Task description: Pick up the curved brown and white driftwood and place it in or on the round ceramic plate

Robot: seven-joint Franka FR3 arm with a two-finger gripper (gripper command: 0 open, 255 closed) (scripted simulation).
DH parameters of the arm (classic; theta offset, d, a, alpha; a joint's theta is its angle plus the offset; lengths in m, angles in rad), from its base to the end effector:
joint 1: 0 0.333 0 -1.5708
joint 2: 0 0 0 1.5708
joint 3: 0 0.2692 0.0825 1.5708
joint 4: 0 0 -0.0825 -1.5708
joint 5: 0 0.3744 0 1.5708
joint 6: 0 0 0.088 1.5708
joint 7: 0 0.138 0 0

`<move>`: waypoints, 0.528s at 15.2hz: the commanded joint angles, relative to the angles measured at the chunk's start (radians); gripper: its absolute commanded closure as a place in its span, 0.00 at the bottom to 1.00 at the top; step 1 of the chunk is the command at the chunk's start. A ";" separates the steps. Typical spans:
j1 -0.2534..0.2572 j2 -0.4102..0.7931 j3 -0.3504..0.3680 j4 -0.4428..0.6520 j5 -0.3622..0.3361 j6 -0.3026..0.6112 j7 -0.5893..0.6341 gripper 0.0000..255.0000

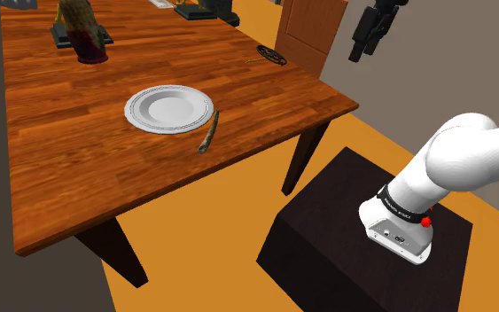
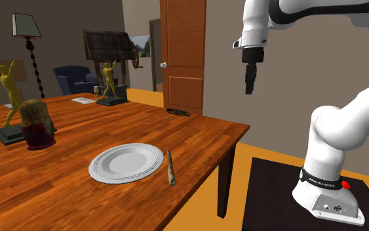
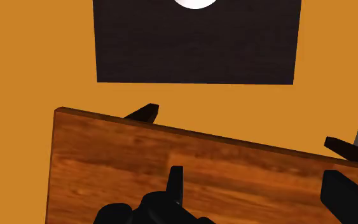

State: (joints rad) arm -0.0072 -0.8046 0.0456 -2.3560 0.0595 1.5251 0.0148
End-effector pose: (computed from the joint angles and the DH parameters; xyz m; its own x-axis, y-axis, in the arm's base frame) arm 0.3199 0.0227 0.5283 0.9996 0.0115 -0.0272 0.0108 -0.9996 -0.0262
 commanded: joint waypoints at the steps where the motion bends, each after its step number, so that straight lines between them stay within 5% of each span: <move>1: 0.000 0.000 0.000 0.000 0.000 0.000 0.000 0.00; 8: -0.014 0.037 0.188 -0.066 0.142 0.128 0.330 0.00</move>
State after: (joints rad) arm -0.0188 -0.7718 0.2067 -2.4093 0.1800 1.6310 0.2930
